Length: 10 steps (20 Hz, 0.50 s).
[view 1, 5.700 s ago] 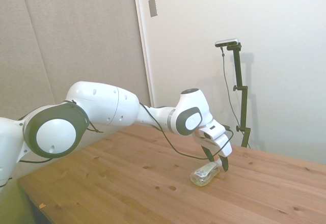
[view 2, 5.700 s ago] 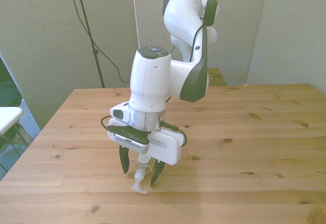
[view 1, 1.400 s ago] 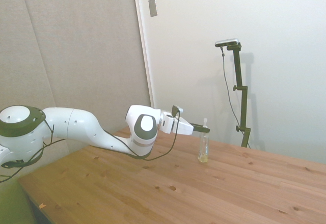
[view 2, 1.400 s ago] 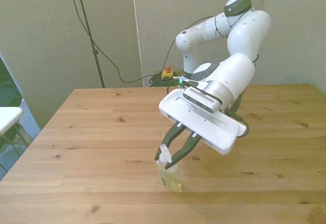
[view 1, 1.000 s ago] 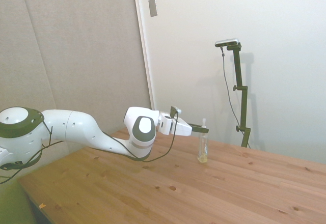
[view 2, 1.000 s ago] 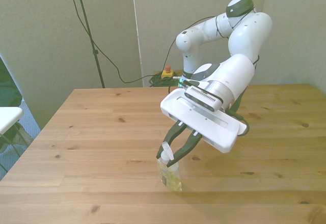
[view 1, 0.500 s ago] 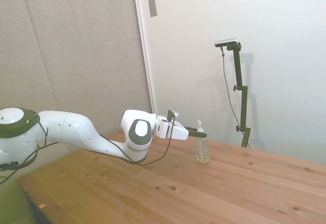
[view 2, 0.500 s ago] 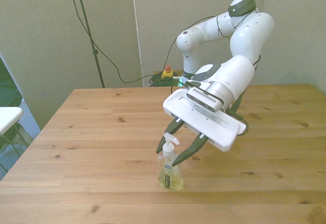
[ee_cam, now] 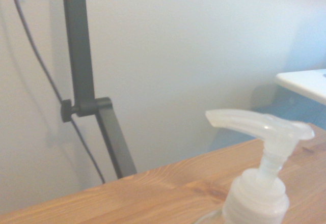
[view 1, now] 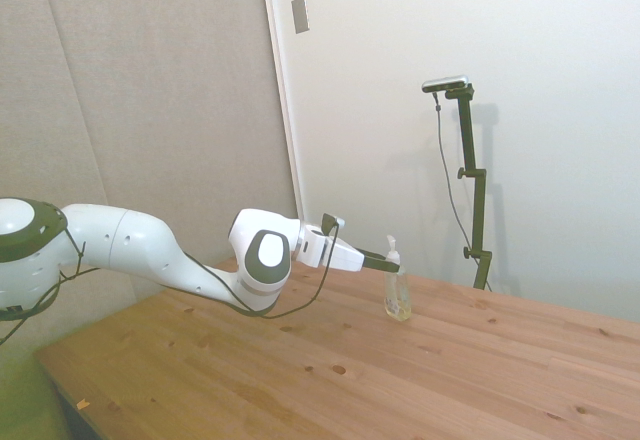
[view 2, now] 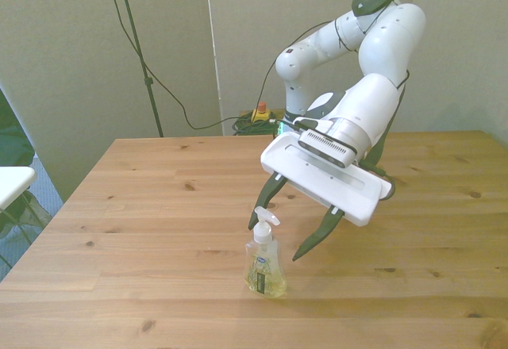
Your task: Stand the sanitizer
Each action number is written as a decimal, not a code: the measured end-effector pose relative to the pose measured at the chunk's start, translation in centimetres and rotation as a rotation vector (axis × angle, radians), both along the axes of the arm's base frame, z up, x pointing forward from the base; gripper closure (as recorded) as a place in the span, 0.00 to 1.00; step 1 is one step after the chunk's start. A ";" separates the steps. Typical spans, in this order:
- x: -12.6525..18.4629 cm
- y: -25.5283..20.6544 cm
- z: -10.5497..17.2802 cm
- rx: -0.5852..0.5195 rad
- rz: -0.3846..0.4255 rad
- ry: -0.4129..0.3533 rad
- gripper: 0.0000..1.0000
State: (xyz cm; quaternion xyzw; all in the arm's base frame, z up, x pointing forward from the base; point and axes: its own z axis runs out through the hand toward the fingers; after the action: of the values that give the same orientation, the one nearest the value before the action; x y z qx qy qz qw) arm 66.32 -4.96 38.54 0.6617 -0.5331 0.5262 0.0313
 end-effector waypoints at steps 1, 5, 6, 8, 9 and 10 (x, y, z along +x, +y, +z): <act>-0.6 0.3 0.3 0.013 0.021 0.022 0.00; -3.7 1.2 1.3 0.058 0.107 0.111 0.00; -4.7 1.0 1.5 0.064 0.126 0.138 0.00; -6.7 0.7 1.4 0.079 0.170 0.203 0.00; -7.6 0.6 1.3 0.088 0.191 0.235 0.00; -8.4 0.4 1.2 0.096 0.216 0.267 0.00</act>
State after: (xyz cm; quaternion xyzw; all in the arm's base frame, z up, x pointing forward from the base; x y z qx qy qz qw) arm 57.93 -4.57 39.70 0.7799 -0.4745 0.4078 0.0138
